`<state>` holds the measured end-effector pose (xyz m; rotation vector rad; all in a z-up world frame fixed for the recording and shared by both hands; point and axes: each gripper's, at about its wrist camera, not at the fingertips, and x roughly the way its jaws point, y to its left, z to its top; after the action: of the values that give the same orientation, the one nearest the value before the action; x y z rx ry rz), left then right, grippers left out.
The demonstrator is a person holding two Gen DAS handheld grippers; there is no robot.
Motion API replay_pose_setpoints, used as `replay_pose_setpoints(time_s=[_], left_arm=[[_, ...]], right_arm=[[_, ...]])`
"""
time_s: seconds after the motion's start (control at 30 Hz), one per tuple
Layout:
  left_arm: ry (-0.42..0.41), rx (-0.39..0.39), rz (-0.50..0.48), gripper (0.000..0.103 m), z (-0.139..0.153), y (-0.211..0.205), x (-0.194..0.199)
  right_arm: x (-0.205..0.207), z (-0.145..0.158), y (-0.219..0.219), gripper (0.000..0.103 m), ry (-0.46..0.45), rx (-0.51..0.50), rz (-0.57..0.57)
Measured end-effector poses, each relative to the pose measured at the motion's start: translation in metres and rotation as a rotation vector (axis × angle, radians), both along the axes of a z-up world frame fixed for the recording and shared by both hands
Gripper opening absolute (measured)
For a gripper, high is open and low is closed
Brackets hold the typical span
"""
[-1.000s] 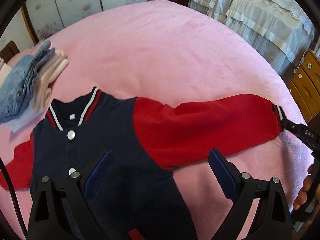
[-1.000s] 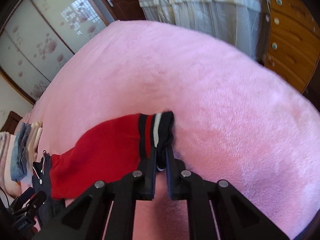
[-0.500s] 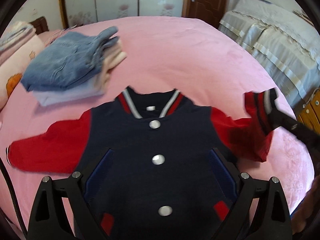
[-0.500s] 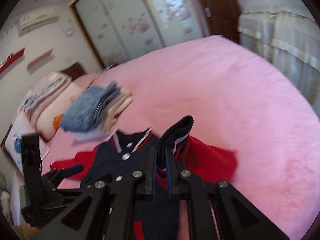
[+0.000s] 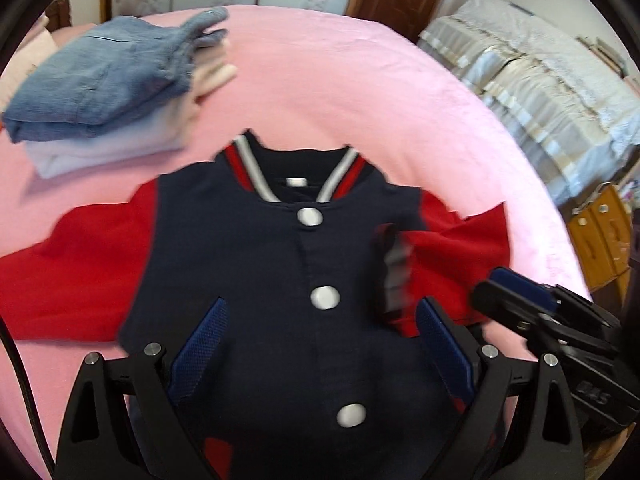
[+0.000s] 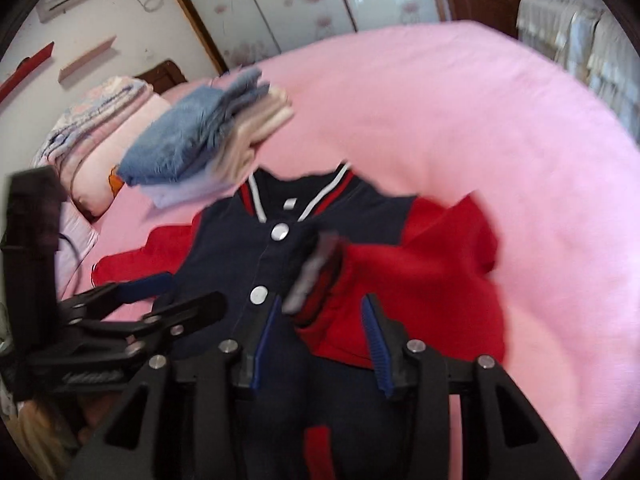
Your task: Fold large clothes
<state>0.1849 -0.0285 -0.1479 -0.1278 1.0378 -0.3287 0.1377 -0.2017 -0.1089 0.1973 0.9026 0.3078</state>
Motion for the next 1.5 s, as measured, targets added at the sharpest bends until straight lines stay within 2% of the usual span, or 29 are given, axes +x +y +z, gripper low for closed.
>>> replay_pose_setpoints(time_s=[0.07, 0.17, 0.2, 0.3, 0.33, 0.4, 0.5, 0.77, 0.93, 1.03, 1.07, 1.1, 1.13, 1.23, 1.3, 1.5], left_arm=[[0.009, -0.04, -0.043, 0.094, -0.003, -0.009, 0.006], [0.033, -0.059, -0.08, 0.094, -0.013, -0.019, 0.016], [0.038, -0.066, -0.085, 0.09, -0.016, -0.021, 0.018], [0.074, -0.123, -0.128, 0.056, -0.025, -0.023, 0.029], [0.086, -0.14, -0.141, 0.052, -0.029, -0.024, 0.033], [0.088, -0.144, -0.151, 0.051, -0.036, -0.024, 0.039], [0.089, -0.138, -0.159, 0.045, -0.046, -0.022, 0.047], [0.078, -0.123, -0.169, 0.045, -0.057, -0.028, 0.059], [0.08, -0.125, -0.188, 0.055, -0.062, -0.032, 0.062], [0.071, -0.087, -0.195, 0.054, -0.061, -0.039, 0.062], [0.065, -0.073, -0.193, 0.05, -0.059, -0.039, 0.06], [0.056, -0.052, -0.192, 0.027, -0.057, -0.041, 0.059], [0.06, -0.029, -0.189, 0.015, -0.055, -0.045, 0.059], [0.07, -0.015, -0.155, 0.009, -0.039, -0.048, 0.058], [0.034, -0.035, -0.142, 0.004, -0.017, -0.047, 0.054], [-0.089, -0.132, -0.079, 0.004, 0.067, -0.033, 0.056]], right_arm=[[-0.015, 0.014, -0.014, 0.042, -0.039, -0.031, -0.028], [-0.029, 0.02, -0.031, 0.042, -0.053, -0.033, -0.063], [-0.031, 0.019, -0.034, 0.042, -0.047, -0.032, -0.072], [-0.039, 0.012, -0.042, 0.042, -0.024, -0.021, -0.098], [-0.041, 0.01, -0.044, 0.042, -0.016, -0.019, -0.103], [-0.045, 0.004, -0.046, 0.042, -0.002, -0.005, -0.103], [-0.047, -0.003, -0.046, 0.042, 0.007, 0.003, -0.106], [-0.044, -0.015, -0.052, 0.042, 0.031, 0.04, -0.125], [-0.045, -0.016, -0.061, 0.042, 0.037, 0.047, -0.149], [-0.045, -0.019, -0.066, 0.042, 0.047, 0.049, -0.163], [-0.046, -0.02, -0.068, 0.042, 0.052, 0.051, -0.168], [-0.046, -0.021, -0.069, 0.042, 0.055, 0.052, -0.173], [-0.046, -0.022, -0.07, 0.042, 0.057, 0.052, -0.178], [-0.047, -0.025, -0.071, 0.042, 0.065, 0.045, -0.19], [-0.045, -0.029, -0.072, 0.042, 0.074, 0.035, -0.193], [-0.027, -0.051, -0.06, 0.042, 0.107, -0.017, -0.155]])
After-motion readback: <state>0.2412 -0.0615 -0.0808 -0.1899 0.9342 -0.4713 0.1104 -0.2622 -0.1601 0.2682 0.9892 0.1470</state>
